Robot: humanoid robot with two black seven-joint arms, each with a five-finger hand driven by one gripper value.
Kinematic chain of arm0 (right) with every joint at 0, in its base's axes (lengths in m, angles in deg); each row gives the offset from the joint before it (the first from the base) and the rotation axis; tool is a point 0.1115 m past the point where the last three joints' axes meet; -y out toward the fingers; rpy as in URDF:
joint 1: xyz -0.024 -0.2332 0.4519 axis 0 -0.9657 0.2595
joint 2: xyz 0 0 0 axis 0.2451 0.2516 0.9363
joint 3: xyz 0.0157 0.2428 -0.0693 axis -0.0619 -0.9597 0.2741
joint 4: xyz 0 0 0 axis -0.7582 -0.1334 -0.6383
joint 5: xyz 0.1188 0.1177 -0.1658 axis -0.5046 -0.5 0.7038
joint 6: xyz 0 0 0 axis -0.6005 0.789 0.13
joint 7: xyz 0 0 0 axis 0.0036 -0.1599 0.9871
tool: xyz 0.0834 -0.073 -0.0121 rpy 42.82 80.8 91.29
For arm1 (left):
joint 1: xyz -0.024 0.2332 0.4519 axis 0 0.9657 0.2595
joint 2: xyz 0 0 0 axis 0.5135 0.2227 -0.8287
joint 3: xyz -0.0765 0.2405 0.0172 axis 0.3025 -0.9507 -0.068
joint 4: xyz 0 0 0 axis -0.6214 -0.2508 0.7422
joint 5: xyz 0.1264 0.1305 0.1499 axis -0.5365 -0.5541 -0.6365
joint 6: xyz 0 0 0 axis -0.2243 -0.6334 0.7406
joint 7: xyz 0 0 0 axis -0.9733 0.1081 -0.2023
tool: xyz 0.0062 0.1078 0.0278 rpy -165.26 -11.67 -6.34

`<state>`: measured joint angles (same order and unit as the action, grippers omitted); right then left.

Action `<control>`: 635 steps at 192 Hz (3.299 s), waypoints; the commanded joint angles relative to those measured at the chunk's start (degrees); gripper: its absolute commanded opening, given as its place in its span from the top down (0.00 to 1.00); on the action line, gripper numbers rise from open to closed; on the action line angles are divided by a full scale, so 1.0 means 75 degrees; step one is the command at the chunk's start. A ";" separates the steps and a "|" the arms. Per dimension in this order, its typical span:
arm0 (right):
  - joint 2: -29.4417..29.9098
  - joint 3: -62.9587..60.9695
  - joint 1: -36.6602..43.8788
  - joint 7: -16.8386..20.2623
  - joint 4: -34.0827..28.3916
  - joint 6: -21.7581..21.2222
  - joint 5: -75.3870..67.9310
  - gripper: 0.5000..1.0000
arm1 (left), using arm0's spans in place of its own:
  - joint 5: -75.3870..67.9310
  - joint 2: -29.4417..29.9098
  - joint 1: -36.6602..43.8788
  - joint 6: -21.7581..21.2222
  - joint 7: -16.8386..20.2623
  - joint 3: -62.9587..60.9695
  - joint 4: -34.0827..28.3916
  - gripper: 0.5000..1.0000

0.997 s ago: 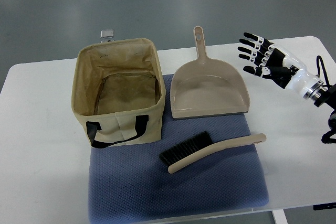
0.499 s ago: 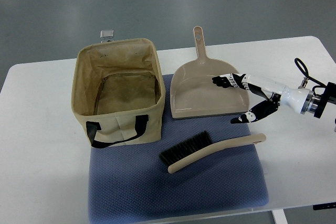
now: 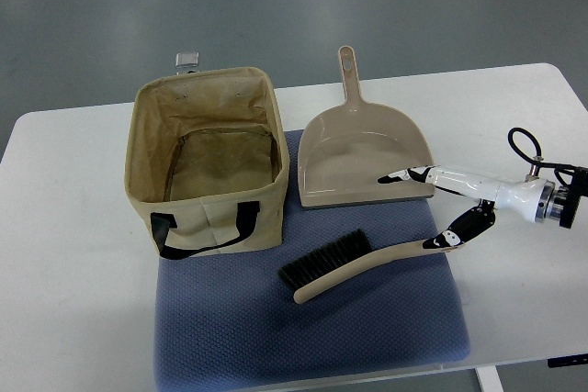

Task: Put pink broom in yellow bag with right hand
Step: 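Reach the right hand down toward the beige brush handle, then close the right hand around the brush handle and lift it, then carry the brush up over the dustpan toward the canvas bag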

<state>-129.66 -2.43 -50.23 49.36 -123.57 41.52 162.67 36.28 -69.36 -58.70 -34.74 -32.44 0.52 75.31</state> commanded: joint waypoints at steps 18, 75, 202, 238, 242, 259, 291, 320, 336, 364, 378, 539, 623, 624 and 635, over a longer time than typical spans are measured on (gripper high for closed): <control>-0.0002 0.0273 -0.0048 0.0012 -0.0082 0.0369 0.0269 0.15 | 0.0005 0.0000 -0.0007 0.0000 0.0010 0.0000 0.0003 0.00; 0.0022 0.0648 -0.0118 0.0071 -0.0152 0.0896 0.0901 0.26 | 0.0005 0.0000 0.0005 0.0000 -0.0002 0.0000 -0.0008 0.00; 0.0186 0.1058 -0.0259 0.0692 -0.0152 0.1787 0.1769 0.58 | -0.0007 0.0000 -0.0007 0.0000 -0.0002 0.0000 -0.0009 0.00; 0.0233 0.1117 -0.0306 0.0680 -0.0152 0.1787 0.1851 0.61 | 0.0005 0.0000 -0.0007 0.0000 -0.0002 0.0000 0.0003 0.00; 0.0244 0.1117 -0.0318 0.0680 -0.0152 0.1787 0.1862 0.61 | 0.0005 0.0000 0.0005 0.0000 0.0010 0.0000 0.0003 0.00; 0.0315 0.1129 -0.0353 0.0692 -0.0152 0.1787 0.1909 0.61 | 0.0005 0.0000 0.0005 0.0000 -0.0002 0.0000 -0.0009 0.00; 0.0373 0.1140 -0.0388 0.0703 -0.0140 0.1787 0.2061 0.71 | 0.0005 0.0000 0.0005 0.0000 0.0010 0.0000 -0.0009 0.00; 0.0385 0.1140 -0.0388 0.0774 -0.0140 0.1845 0.2073 1.00 | 0.0005 0.0000 -0.0007 0.0000 -0.0002 0.0000 -0.0009 0.00; 0.0373 0.1129 -0.0388 0.0867 -0.0128 0.2021 0.2073 1.00 | 0.0005 0.0000 -0.0007 0.0000 0.0010 0.0000 -0.0008 0.00; 0.0303 0.1070 -0.0364 0.0867 -0.0117 0.2290 0.2038 1.00 | 0.0005 0.0000 0.0005 0.0000 0.0010 0.0000 -0.0009 0.00; 0.0221 0.1000 -0.0294 0.0856 -0.0093 0.2513 0.1980 1.00 | 0.0005 0.0000 -0.0007 -0.0012 0.0010 0.0000 -0.0009 0.00; -0.0623 0.0109 0.3714 0.0926 0.0411 0.2466 0.1628 1.00 | 0.0005 0.0000 -0.0007 0.0000 -0.0002 0.0000 0.0003 0.00; 0.1908 0.1129 0.4944 0.1477 0.0809 0.2150 0.2120 1.00 | 0.0005 0.0000 -0.0007 -0.0012 0.0010 0.0000 0.0003 0.00; 0.1955 0.1152 0.4933 0.1477 0.0821 0.2150 0.2120 1.00 | 0.0005 0.0000 -0.0007 -0.0001 0.0010 0.0000 0.0003 0.00; 0.2178 0.1199 0.4897 0.1488 0.0914 0.2185 0.2202 1.00 | 0.0005 0.0000 -0.0007 0.0000 0.0010 0.0000 -0.0009 0.00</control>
<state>-116.80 5.25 -13.44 60.39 -117.98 57.63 178.46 36.29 -69.36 -58.73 -34.72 -32.40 0.52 75.27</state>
